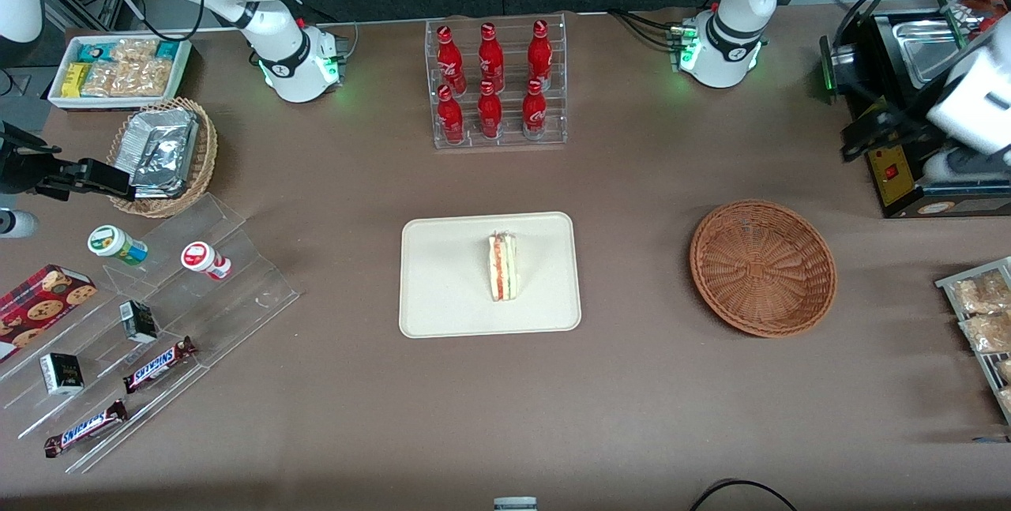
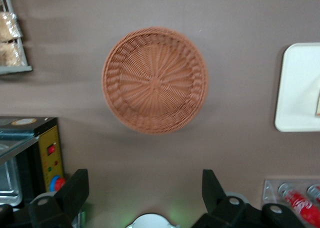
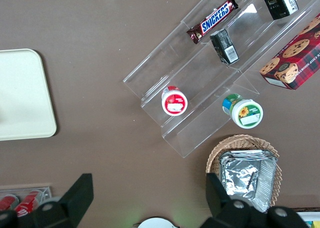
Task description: Place sandwich from basket to tray
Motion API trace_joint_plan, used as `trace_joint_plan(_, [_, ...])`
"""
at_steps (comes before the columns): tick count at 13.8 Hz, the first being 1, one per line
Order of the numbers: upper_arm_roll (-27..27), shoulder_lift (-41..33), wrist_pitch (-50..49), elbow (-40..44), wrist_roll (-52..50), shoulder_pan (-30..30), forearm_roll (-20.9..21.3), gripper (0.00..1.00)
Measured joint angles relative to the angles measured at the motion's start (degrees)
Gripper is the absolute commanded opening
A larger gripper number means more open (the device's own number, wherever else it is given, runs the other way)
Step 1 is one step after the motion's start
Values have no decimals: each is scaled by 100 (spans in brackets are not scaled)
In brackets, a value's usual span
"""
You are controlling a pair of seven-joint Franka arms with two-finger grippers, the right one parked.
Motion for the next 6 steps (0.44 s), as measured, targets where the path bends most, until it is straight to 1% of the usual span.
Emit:
trace_joint_plan(2, [100, -133, 9, -194, 67, -1, 3, 100])
trace_joint_plan(6, [18, 23, 119, -192, 67, -27, 4, 100])
